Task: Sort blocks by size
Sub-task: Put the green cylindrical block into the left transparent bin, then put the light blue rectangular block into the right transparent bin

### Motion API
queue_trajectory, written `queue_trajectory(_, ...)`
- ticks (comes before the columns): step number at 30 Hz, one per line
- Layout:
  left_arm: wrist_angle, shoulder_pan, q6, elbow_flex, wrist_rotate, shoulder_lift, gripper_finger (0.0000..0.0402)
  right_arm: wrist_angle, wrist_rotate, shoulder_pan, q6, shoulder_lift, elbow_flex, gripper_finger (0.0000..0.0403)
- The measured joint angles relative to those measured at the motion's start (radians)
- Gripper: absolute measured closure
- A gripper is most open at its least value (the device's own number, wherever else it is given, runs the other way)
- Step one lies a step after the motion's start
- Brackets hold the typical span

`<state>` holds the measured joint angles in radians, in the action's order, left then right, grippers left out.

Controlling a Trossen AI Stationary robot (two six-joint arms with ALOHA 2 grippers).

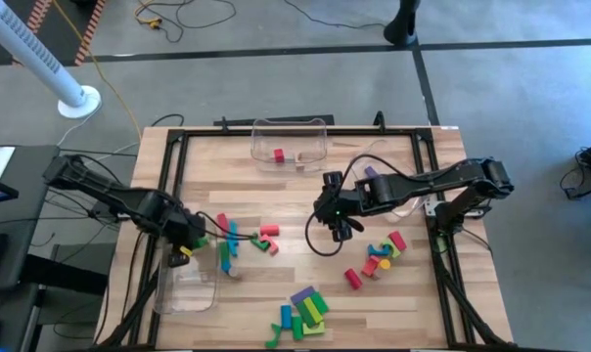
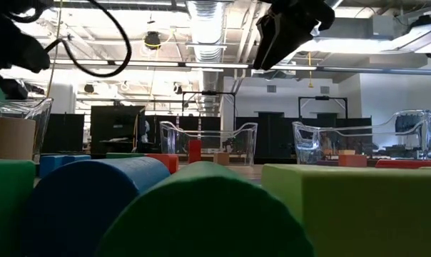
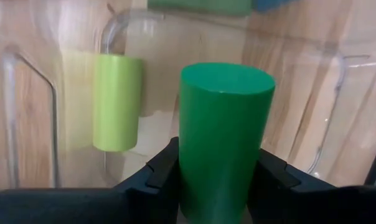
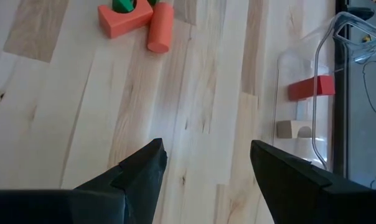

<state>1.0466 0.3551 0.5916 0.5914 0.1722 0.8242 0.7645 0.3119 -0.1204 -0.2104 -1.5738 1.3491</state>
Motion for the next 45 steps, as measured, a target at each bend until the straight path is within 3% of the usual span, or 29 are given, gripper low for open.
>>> queue_trajectory(16,-0.011,0.005,-0.012,-0.008,-0.055,0.000,0.0214,-0.006,-0.019,0.005,0.001,0.000,0.000,0.0132)
queue_trajectory(28,-0.013,0.005,-0.054,0.078,-0.066,-0.001,0.0211,-0.006,-0.066,0.005,0.004,0.000,0.000,0.0132)
queue_trajectory(35,-0.029,0.005,-0.112,0.154,-0.135,-0.001,0.0211,-0.006,-0.088,0.004,0.005,0.000,0.000,0.0132)
queue_trajectory(45,-0.201,0.001,-0.285,0.175,-0.282,0.000,0.0211,-0.006,-0.150,0.004,0.004,0.000,0.000,0.0132)
